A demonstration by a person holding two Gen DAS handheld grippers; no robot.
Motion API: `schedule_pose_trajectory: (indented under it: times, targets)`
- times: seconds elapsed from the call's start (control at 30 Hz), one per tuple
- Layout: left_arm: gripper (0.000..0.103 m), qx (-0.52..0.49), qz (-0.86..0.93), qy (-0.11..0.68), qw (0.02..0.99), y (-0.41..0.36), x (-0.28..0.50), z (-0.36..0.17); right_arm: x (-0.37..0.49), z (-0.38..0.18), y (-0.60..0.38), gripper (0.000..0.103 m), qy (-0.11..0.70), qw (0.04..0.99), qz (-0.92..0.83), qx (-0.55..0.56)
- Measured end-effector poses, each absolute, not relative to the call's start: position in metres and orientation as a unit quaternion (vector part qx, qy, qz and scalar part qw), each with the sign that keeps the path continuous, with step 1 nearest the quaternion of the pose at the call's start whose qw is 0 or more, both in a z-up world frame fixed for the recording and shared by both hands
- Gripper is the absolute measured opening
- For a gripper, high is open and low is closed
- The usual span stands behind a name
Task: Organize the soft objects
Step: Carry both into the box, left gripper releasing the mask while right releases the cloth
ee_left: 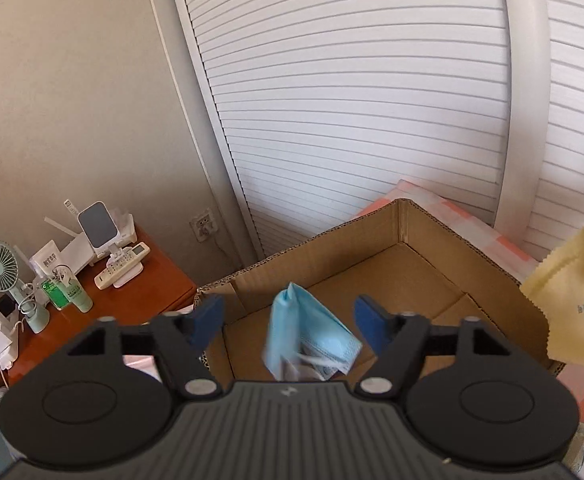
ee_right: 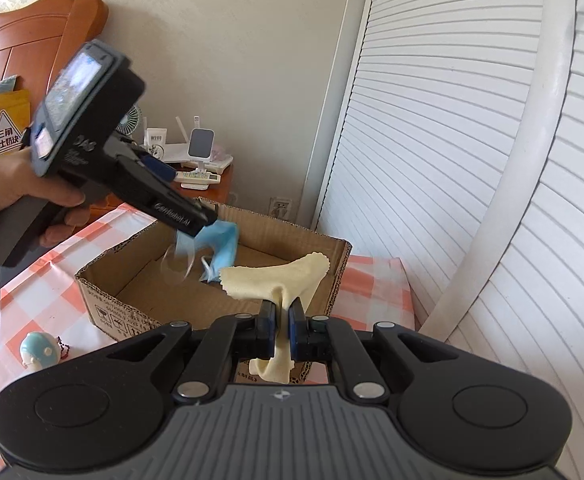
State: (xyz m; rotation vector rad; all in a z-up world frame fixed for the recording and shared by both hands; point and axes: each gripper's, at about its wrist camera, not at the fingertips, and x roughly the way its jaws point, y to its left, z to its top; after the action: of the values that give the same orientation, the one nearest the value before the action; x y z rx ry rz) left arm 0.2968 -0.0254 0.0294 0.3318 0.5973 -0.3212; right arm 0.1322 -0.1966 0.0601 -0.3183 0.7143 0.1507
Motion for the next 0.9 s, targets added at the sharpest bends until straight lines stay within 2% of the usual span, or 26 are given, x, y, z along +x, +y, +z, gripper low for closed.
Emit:
schedule_pose_trajectory:
  times: [0.1, 0.17, 0.27, 0.57, 0.77, 0.8, 0.83, 0.87, 0.9]
  targets:
    - [0.083, 0.16, -0.164, 0.296, 0.927, -0.02, 0.283, 0.032, 0.142, 0.057, -0.197, 0.008, 0.353, 0.92, 0.076, -0.152]
    - [0.089, 0.156, -0.165, 0.297, 0.927, -0.017, 0.266, 0.036, 0.149, 0.057, -0.196, 0.008, 0.354, 0.92, 0.077, -0.151]
    - [0.093, 0.152, -0.165, 0.3, 0.927, -0.012, 0.238, 0.041, 0.16, 0.058, -0.194, 0.008, 0.354, 0.92, 0.083, -0.146]
    - [0.097, 0.13, -0.178, 0.3, 0.928, 0.006, 0.149, 0.038, 0.212, 0.05, -0.176, 0.008, 0.363, 0.914, 0.089, -0.162]
    - [0.098, 0.102, -0.174, 0.308, 0.93, 0.02, 0.12, 0.029, 0.256, 0.038, -0.168, 0.009, 0.37, 0.91, 0.069, -0.175]
    - [0.098, 0.095, -0.172, 0.309, 0.93, 0.022, 0.118, 0.028, 0.264, 0.036, -0.169, 0.016, 0.375, 0.909, 0.064, -0.169]
    - [0.098, 0.089, -0.17, 0.311, 0.931, 0.025, 0.114, 0.025, 0.269, 0.035, -0.17, 0.036, 0.377, 0.91, 0.063, -0.161]
    - [0.098, 0.086, -0.17, 0.314, 0.93, 0.027, 0.114, 0.023, 0.273, 0.033, -0.171, 0.048, 0.379, 0.91, 0.061, -0.154]
    - [0.098, 0.083, -0.168, 0.316, 0.93, 0.029, 0.113, 0.022, 0.276, 0.032, -0.172, 0.072, 0.379, 0.911, 0.055, -0.15]
